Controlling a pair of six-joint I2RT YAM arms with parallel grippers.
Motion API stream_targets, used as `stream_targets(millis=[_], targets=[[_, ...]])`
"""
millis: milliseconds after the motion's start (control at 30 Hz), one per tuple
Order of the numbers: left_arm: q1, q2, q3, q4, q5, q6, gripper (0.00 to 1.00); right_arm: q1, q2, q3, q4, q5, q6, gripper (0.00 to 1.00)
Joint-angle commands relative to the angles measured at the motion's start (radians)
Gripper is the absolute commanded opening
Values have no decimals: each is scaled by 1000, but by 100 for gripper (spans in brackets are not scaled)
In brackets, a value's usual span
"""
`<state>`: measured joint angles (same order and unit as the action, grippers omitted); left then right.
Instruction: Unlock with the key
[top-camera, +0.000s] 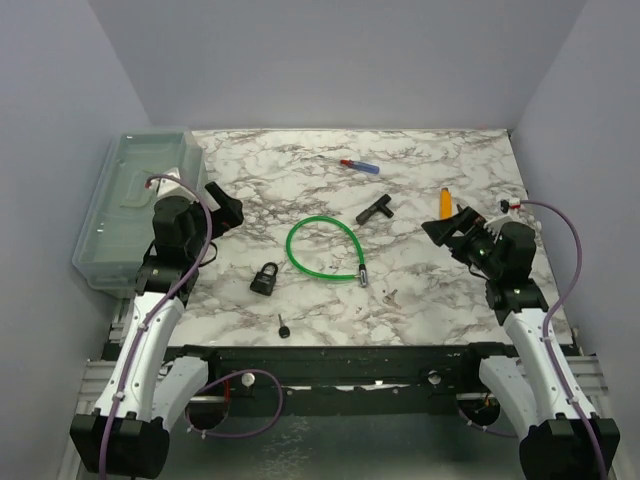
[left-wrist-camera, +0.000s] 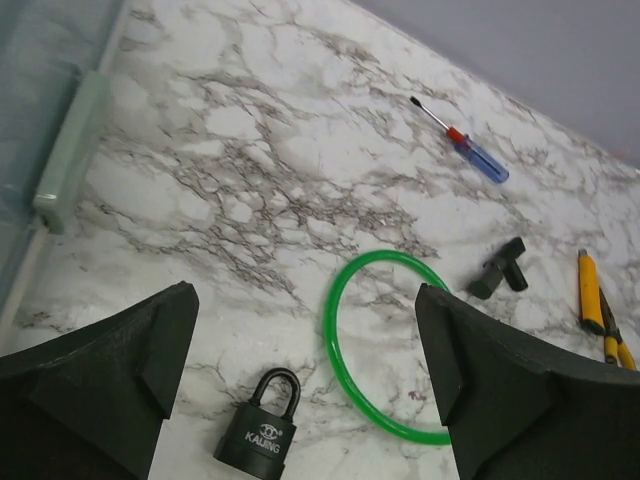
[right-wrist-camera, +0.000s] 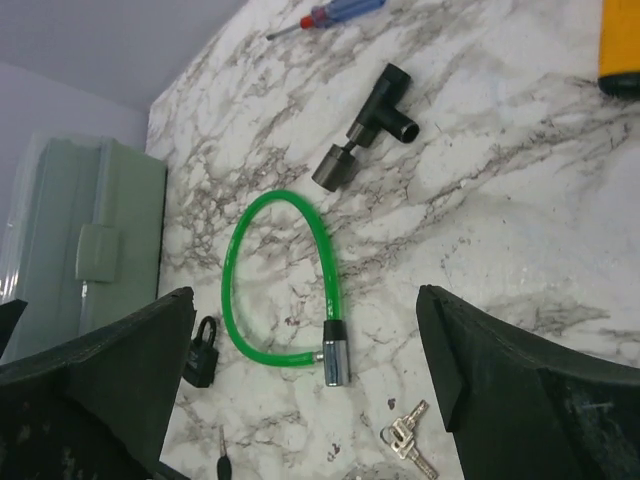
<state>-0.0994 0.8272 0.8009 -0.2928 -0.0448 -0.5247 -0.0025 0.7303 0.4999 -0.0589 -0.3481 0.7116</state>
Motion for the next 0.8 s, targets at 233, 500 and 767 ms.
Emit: stream_targets(millis=[233, 500, 767], targets=[[-126, 127, 70, -85, 181, 80, 96, 2, 87, 198, -508, 167, 149, 100], [-214, 153, 81, -115, 144, 95, 92, 64, 117, 221, -655, 225, 163, 100], [-233, 162, 90, -136, 104, 104, 90, 302, 293, 162, -589, 326, 241, 100]])
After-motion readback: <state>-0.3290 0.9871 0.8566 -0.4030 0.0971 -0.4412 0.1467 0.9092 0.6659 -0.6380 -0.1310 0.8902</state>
